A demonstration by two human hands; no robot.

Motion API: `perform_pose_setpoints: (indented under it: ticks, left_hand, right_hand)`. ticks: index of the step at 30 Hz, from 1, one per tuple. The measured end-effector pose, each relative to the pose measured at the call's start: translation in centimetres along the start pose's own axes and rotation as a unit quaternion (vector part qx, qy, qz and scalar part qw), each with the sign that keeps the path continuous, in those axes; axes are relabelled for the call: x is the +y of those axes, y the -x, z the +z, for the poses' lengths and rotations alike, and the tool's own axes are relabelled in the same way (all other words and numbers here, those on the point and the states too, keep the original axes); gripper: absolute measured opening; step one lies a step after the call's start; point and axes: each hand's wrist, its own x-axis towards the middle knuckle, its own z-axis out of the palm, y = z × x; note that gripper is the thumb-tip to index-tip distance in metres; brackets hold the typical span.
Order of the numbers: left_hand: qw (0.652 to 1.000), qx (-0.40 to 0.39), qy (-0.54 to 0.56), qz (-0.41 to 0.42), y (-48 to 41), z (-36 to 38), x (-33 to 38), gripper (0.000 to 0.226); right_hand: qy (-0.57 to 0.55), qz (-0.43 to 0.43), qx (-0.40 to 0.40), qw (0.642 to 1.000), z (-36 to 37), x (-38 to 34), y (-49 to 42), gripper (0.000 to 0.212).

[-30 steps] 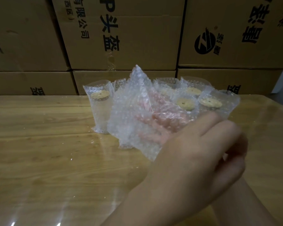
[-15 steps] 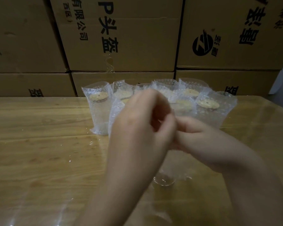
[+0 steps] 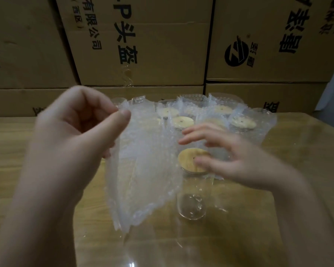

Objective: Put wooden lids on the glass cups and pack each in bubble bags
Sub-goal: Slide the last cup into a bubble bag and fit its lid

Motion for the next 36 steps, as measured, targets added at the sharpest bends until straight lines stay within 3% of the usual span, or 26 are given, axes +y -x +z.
perform_pose_setpoints:
  ticks: [3, 7, 13, 19, 21, 24, 27, 29, 32, 36]
  left_hand:
    - [0.999, 0.003, -0.003, -0.037, -0.3, 0.9, -0.8, 0.019]
    - [0.995, 0.019, -0.02, -0.092, -0.8, 2.4, -2.6, 0.018]
    - [0.992, 0.013, -0.028, -0.122, -1.1, 4.0, -4.3, 0.014]
    - [0.989, 0.001, -0.048, -0.138, -1.1, 4.9, -5.4, 0.017]
    - [0.989, 0.001, -0.052, -0.14, -1.1, 4.9, -5.6, 0.017]
    - [0.988, 0.003, -0.055, -0.146, -1.1, 5.1, -5.9, 0.019]
    - [0.986, 0.001, -0.056, -0.154, -1.2, 5.3, -6.2, 0.019]
    - [0.986, -0.001, -0.056, -0.156, -1.2, 5.4, -6.4, 0.019]
    - [0.987, -0.003, -0.045, -0.156, -1.1, 5.3, -6.5, 0.024]
    - [0.986, -0.001, -0.024, -0.165, -1.3, 5.1, -6.7, 0.029]
  right_hand:
    - [0.068, 0.089, -0.076, 0.991, 1.2, 0.8, -0.5, 0.041]
    - [0.081, 0.148, -0.034, 0.985, 1.7, 1.3, -1.1, 0.039]
    - [0.102, 0.156, -0.066, 0.98, 1.5, 2.0, -0.5, 0.049]
    - [0.026, 0.137, -0.022, 0.99, 1.4, 3.1, -0.7, 0.045]
    - [0.028, 0.127, 0.018, 0.991, 0.6, 3.1, -0.4, 0.045]
    - [-0.036, 0.1, 0.152, 0.983, -1.0, 2.4, 0.2, 0.051]
    - [-0.139, 0.006, 0.321, 0.937, -2.0, 1.3, 0.6, 0.05]
    - [-0.197, -0.068, 0.39, 0.897, -2.4, 0.8, 0.6, 0.049]
    - [-0.328, -0.068, 0.349, 0.875, -2.5, 0.5, 0.5, 0.062]
    - [-0.305, -0.029, 0.295, 0.905, -1.9, 0.4, 0.1, 0.069]
